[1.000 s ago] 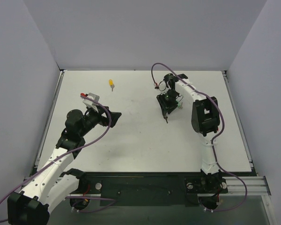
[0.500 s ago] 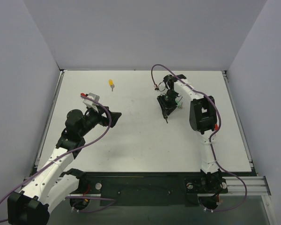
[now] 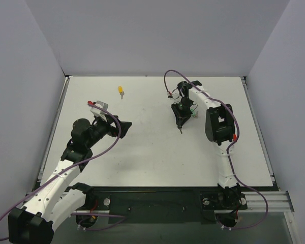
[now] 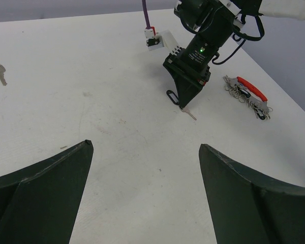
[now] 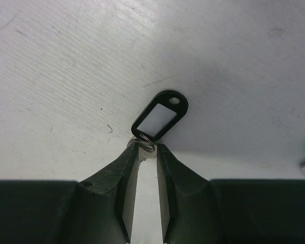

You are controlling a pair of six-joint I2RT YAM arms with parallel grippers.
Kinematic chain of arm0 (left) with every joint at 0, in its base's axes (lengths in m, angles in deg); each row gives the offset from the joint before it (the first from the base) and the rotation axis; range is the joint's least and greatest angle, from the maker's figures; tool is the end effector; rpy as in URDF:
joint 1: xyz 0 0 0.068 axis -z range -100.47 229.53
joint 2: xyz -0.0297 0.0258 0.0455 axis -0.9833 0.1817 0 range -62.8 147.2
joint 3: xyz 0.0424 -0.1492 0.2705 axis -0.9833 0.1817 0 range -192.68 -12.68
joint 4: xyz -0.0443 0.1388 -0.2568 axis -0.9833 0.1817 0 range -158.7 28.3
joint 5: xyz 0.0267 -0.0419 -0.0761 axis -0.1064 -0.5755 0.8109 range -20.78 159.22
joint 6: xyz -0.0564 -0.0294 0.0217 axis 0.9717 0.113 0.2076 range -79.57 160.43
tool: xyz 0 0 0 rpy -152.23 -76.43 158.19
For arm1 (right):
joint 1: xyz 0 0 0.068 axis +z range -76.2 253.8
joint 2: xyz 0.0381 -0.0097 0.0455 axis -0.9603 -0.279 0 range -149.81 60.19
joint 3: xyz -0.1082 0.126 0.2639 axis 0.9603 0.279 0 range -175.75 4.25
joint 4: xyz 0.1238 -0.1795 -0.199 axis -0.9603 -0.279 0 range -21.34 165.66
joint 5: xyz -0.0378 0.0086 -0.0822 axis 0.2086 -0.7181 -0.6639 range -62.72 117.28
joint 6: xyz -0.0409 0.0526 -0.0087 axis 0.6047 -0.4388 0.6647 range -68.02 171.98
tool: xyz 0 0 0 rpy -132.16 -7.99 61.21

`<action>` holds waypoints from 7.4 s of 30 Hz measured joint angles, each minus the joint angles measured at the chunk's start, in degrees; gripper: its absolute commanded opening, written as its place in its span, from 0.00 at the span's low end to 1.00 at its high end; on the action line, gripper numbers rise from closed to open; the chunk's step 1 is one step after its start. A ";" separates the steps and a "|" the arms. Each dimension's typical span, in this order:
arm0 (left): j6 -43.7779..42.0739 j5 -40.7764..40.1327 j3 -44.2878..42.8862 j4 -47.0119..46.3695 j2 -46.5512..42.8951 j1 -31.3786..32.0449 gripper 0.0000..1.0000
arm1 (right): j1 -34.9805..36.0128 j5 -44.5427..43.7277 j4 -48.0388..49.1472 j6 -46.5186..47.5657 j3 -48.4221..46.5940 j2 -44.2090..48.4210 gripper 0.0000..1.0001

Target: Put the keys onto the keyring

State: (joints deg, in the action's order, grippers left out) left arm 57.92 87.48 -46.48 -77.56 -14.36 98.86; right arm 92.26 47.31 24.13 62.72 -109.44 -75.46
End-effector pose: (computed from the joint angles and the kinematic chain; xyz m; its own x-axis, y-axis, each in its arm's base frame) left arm 0.2108 -0.0918 0.3154 -0.2736 -0.2065 -0.9394 0.5518 0.7663 -0.3291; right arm 0.5212 0.1933 0.1575 -0.8208 -0.4586 -0.3405 -0.5526 0.7886 0.2697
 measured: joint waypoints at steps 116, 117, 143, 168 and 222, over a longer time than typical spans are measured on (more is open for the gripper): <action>-13.68 -16.85 0.66 -48.30 39.50 55.58 0.26 | -1.25 37.55 -17.92 80.63 54.36 67.52 0.00; -13.68 -16.96 0.55 -48.28 39.54 55.63 0.25 | -1.25 37.59 -17.92 80.65 54.36 67.52 0.00; -12.98 -17.73 -3.04 -38.80 38.97 54.77 0.00 | -1.55 37.33 -17.86 78.42 54.36 67.32 0.31; -11.91 -8.26 -11.15 -13.03 33.70 49.92 0.00 | -0.72 41.00 -10.36 68.61 56.08 66.14 0.36; -1.16 -14.64 8.13 -40.96 26.93 47.25 0.40 | -1.31 46.10 -10.75 65.35 55.49 64.61 0.00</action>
State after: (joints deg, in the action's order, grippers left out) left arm 56.76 72.84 -38.35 -118.52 12.57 146.12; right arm 90.95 93.41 13.38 128.07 -53.94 -10.85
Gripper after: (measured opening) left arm 0.396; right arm 0.005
